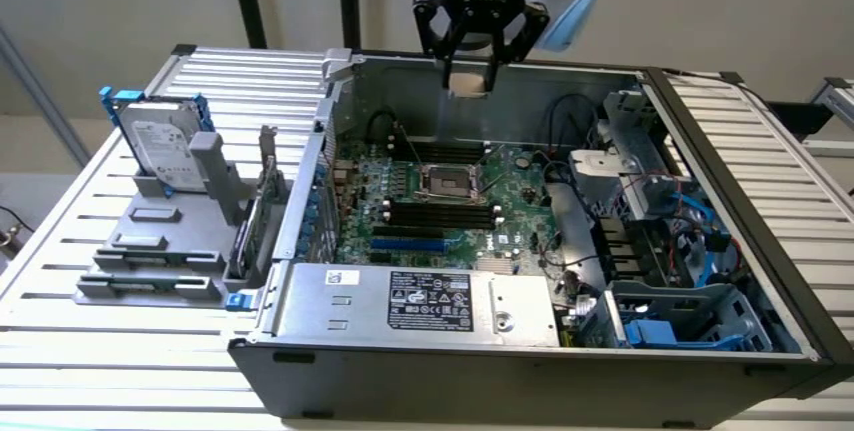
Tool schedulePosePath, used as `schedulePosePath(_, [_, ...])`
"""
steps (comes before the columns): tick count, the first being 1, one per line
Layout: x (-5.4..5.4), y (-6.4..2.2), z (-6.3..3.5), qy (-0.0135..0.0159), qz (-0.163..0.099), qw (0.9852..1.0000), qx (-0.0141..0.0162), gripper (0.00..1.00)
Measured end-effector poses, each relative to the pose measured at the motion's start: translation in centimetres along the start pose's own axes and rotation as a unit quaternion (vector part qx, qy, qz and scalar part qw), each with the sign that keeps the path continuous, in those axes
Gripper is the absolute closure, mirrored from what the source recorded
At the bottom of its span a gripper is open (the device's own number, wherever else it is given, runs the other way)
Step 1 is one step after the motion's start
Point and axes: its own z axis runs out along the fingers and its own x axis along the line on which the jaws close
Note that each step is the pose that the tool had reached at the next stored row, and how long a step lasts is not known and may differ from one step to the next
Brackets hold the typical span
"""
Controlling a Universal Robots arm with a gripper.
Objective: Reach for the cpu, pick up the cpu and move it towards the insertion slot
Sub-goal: 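Pick up the cpu and move it towards the insertion slot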
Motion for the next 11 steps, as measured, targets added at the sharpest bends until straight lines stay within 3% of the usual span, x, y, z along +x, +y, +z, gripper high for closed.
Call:
schedulePosePath(3, [-0.19,0.10,0.41,-0.0001,0.000,1.0000,0.0017,0.46])
schedulePosePath(11, [-0.25,0.12,0.49,-0.0001,0.000,1.0000,0.0020,0.46])
